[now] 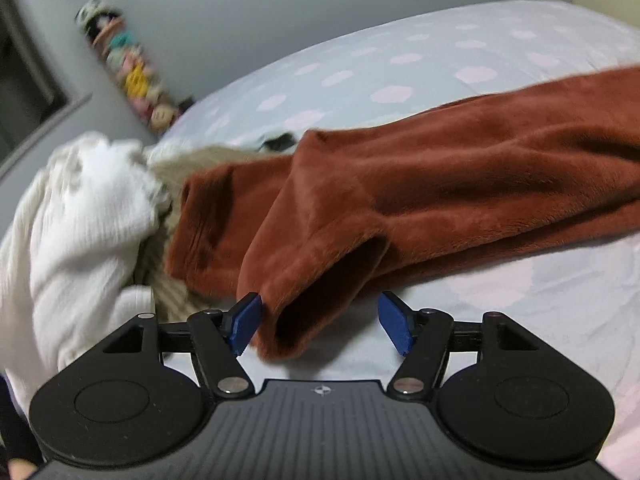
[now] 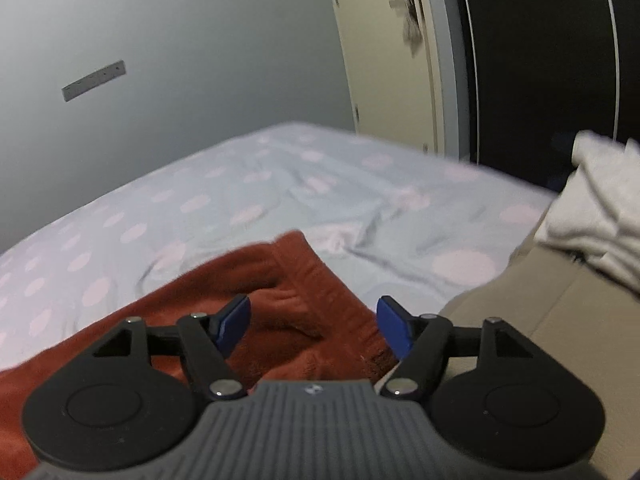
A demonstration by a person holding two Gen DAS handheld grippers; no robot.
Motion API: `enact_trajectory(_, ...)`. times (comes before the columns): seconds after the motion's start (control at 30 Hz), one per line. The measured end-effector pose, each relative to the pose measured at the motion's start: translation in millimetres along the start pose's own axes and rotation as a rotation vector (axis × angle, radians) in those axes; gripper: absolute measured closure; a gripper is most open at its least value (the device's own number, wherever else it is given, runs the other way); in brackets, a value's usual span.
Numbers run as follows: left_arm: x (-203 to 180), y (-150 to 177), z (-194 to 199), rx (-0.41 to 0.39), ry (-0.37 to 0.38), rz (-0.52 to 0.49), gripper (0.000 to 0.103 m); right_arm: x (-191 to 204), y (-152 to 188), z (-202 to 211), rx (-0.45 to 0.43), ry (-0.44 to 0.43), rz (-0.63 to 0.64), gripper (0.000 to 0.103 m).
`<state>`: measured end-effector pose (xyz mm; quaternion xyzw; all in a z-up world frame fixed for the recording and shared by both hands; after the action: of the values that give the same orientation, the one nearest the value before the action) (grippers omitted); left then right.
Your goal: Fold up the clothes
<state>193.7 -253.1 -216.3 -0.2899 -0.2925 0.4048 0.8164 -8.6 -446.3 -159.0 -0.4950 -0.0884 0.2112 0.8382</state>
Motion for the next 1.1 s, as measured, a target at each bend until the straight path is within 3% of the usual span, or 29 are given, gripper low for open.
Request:
enact_trajectory(0.13,-14,-3,-9,-0.017,-0.015,-0.058,0.036,39,-2,18,-0.057,-0.071,0.098,0.030)
enact_trajectory(0.37,-16,-10,-27,-0.036,-0.073,-0.111,0.038,125,22,29,-0.055,-0.279,0.276,0.030)
enact_trajectory(0.43,-11,-15,-26,-0.043,-0.060,-0.102,0.050,144,32,28,-0.041,-0.322,0.324,0.029)
enact_trajectory(0.5,-4,-22,-22,-0.051,-0.036,-0.079,0.077,157,37,27,-0.057,-0.335,0.392,0.028)
enact_trajectory(0.57,6,-31,-20,-0.053,-0.023,-0.071,0.087,163,40,26,-0.070,-0.348,0.427,0.028)
enact_trajectory(0.7,35,-61,-31,-0.073,-0.038,-0.095,0.096,166,48,18,-0.045,-0.370,0.428,0.028)
enact_trajectory(0.83,81,-92,-74,0.014,-0.046,0.017,0.097,166,51,12,-0.025,-0.371,0.417,0.028)
enact_trajectory(0.93,117,-107,-109,0.085,-0.051,0.159,0.097,166,53,10,-0.024,-0.366,0.419,0.028)
enact_trajectory(1.1,152,-122,-145,0.121,-0.082,0.270,0.097,166,57,3,-0.016,-0.359,0.428,0.028)
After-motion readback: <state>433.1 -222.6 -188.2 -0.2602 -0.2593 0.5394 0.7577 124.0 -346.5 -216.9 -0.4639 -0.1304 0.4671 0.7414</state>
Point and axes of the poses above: each gripper's, at about its wrist camera, not at the fingertips, and z roughly against the way its jaws point, x to its left, y to its underside, the point moved 9 cm from there along -z, roughly the way its jaws point, and after that the axes turned 15 degrees about z, right-handed, at the moved point
